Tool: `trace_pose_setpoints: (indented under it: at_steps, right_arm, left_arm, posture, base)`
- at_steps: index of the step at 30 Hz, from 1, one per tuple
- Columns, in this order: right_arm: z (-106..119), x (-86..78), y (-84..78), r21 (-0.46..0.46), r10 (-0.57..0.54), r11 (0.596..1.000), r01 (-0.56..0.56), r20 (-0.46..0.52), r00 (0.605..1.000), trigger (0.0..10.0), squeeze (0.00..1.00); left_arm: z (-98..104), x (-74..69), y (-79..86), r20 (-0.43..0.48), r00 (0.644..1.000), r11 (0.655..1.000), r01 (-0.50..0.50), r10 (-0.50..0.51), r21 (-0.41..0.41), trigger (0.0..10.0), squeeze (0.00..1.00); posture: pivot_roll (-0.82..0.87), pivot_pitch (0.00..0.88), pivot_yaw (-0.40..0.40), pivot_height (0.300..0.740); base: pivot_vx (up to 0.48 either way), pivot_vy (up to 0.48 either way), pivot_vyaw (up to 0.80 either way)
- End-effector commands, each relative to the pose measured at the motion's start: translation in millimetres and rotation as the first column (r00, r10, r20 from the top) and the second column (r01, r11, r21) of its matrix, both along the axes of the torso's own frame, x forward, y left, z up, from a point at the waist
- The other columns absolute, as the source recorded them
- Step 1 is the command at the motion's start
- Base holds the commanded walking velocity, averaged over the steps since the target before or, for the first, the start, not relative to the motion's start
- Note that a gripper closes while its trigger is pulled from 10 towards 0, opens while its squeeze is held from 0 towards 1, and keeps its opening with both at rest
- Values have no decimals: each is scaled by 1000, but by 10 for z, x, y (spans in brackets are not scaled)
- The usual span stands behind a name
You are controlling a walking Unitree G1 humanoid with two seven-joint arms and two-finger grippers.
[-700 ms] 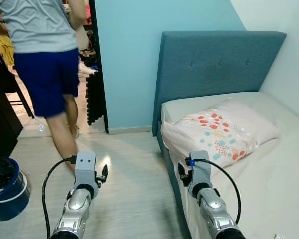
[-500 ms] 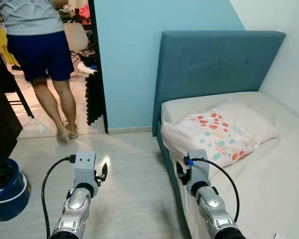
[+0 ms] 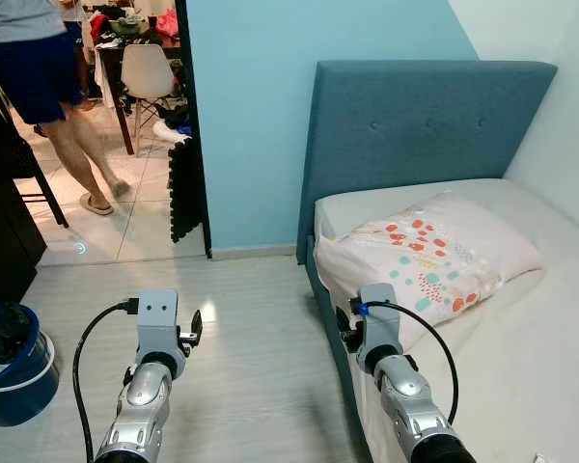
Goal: Clean up the room
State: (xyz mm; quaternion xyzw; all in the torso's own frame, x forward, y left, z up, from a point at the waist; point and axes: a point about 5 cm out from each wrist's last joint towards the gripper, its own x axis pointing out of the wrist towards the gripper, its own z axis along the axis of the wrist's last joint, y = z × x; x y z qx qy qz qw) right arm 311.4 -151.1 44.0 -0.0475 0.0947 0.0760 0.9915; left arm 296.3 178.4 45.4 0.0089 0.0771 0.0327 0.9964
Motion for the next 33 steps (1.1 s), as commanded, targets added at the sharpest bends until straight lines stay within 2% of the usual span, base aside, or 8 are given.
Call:
trace_pose_setpoints:
  at_steps: [1,5,9,14,27,33]
  right_arm:
    - [24,5,-18,-11,-2,1000,2,8,1000,10000,0]
    - [26,-8,-43,-9,-8,1000,8,16,1000,10000,0]
    - [-25,-29,-98,33,-53,998,54,-28,998,10000,0]
    - [-13,-29,-102,3,-46,999,46,-17,999,10000,0]
    - [-65,-77,-217,7,-109,994,110,-53,993,10000,0]
    - [-79,-94,-225,-8,-110,994,109,-54,992,10000,0]
  left_arm:
    - [-16,4,-7,-15,1000,1000,-5,4,-13,10000,0]
    - [-18,6,-22,-18,1000,1000,0,0,-13,10000,0]
    - [-4,21,-65,-17,1000,1000,12,-13,-14,10000,0]
    - [7,32,-62,-15,1000,1000,13,-14,-14,10000,0]
    - [16,23,-80,-12,999,999,34,-35,-6,10000,0]
    - [8,23,-75,-19,999,999,35,-35,0,10000,0]
  posture:
    - [-24,0,-48,740]
    - [-29,0,-41,740]
    - [-31,0,-40,740]
    - [-27,0,-41,740]
    - [-25,0,-40,740]
    - [-28,0,-35,740]
  base:
    - [0,0,0]
    - [0,0,0]
    - [0,0,-542]
    - [0,0,-160]
    - [0,0,-123]
    - [0,0,-800]
